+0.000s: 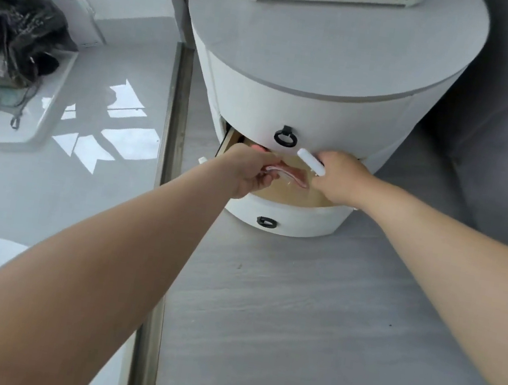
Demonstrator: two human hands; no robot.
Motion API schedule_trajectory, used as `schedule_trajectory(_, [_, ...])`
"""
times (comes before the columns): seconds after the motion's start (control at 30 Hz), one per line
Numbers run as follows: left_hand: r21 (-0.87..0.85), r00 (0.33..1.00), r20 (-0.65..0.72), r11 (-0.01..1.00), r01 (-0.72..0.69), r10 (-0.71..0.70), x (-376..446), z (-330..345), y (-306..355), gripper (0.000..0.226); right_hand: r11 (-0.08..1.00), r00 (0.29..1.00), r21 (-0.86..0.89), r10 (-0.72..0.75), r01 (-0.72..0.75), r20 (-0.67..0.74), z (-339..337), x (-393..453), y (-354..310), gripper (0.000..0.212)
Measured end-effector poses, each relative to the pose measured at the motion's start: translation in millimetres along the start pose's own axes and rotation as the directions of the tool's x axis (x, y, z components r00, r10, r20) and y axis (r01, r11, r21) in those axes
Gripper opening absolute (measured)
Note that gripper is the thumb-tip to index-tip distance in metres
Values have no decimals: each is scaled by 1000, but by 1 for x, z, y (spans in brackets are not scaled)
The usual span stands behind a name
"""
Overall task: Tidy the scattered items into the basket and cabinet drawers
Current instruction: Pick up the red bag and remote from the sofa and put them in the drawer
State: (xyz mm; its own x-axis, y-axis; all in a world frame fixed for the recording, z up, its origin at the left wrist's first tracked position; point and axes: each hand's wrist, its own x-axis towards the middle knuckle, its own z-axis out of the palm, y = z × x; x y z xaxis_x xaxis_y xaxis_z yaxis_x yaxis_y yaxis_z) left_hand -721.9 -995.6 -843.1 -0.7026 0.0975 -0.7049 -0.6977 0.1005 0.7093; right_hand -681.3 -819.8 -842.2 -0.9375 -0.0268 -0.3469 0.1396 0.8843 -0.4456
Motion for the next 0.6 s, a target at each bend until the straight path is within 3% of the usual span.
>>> schedule_trajectory(0.07, [43, 999, 32, 999, -4, 3, 1, 1, -1, 23, 999, 1000, -40, -1, 1, 15, -5, -2, -4, 11])
schedule_trajectory(0.13, [296, 999, -27, 955, -24, 34, 2, 1, -6, 16, 1000, 1000, -14, -18, 18, -7, -9, -7, -11, 13])
schedule_trajectory(0.23, [770, 946, -142, 633, -79, 291, -2, 2, -15, 7, 998, 999, 58, -30, 33, -44, -3, -13, -15, 23])
schedule_trajectory(0.27, [816, 906, -173, 571, -87, 386, -7, 2, -15, 15, 998, 999, 46, -30, 32, -41, 1, -12, -16, 27])
schedule_trajectory(0.3, [809, 877, -173, 572, -133, 449, -7, -1, -14, 23, 999, 999, 32, -28, 29, -31, 4, -10, -18, 30])
schedule_trajectory(0.37, [582, 908, -80, 759, -293, 412, -9, -11, -9, 33, 995, 999, 89, -34, 34, -5, 5, -5, -25, 33])
schedule_trajectory(0.43, [235, 962, 128, 935, -264, 240, -16, -24, 0, 31, 972, 998, 226, -63, 59, 11, 3, 3, -37, 32])
schedule_trajectory(0.5, [38, 961, 226, 984, -172, 159, -24, -41, 6, 23, 912, 994, 402, -103, 85, 25, 0, 8, -54, 30])
schedule_trajectory(0.6, [-176, 965, 171, 970, -168, 198, -20, -71, 6, 20, 733, 985, 680, -114, -2, 126, 10, 16, -71, 41])
